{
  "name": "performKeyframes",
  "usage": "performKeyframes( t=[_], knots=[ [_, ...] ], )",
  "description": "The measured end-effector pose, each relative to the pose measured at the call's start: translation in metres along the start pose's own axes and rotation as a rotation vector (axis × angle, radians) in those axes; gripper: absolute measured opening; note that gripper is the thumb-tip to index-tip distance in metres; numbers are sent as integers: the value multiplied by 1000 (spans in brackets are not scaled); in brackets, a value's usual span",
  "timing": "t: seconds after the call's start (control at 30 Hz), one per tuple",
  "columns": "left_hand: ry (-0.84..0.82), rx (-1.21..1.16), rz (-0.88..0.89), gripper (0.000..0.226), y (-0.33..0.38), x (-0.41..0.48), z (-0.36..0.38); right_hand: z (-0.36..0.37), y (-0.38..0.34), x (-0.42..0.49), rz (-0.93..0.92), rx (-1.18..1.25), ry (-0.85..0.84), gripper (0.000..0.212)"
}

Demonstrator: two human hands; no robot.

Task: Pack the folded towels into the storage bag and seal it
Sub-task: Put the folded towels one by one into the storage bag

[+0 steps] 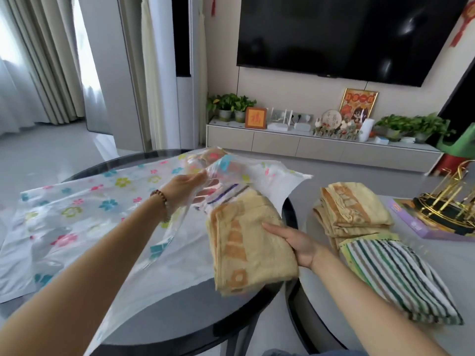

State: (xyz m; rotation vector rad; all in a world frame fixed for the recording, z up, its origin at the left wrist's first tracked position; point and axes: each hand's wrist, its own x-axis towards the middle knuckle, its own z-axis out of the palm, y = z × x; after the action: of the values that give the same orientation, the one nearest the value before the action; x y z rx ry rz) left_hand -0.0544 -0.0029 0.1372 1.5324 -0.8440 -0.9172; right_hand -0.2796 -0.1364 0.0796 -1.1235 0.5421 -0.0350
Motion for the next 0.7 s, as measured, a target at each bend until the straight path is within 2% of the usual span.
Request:
performKeyframes(
  t=[0.1,0.2,0.27,0.37,0.47,0.53,0.6,0.7],
  knots=[
    [25,-86,32,32,16,7,-7,6,-17,54,-76,110,138,33],
    [20,-107,40,32,21,17,-9,-2,-21,107,-160,227,311,55],
    [13,-82,41,30,17,24,-9,-12,-15,131,-186,204,372,65],
    [7,-39,47,25,6,33,-9,-4,-5,130,-183,-175,533,69],
    [55,49,150,19,-3,41,-6,-6,9,127,-427,-548,787,76],
    [65,145,266,25,-2,44,-4,-10,21,134,-476,-897,746,66],
    [52,236,347,31,0,44,-4,-21,33,151,-345,-1196,556,60],
    [7,363,417,38,2,43,-5,-28,30,163,-209,-1303,421,55]
  ],
)
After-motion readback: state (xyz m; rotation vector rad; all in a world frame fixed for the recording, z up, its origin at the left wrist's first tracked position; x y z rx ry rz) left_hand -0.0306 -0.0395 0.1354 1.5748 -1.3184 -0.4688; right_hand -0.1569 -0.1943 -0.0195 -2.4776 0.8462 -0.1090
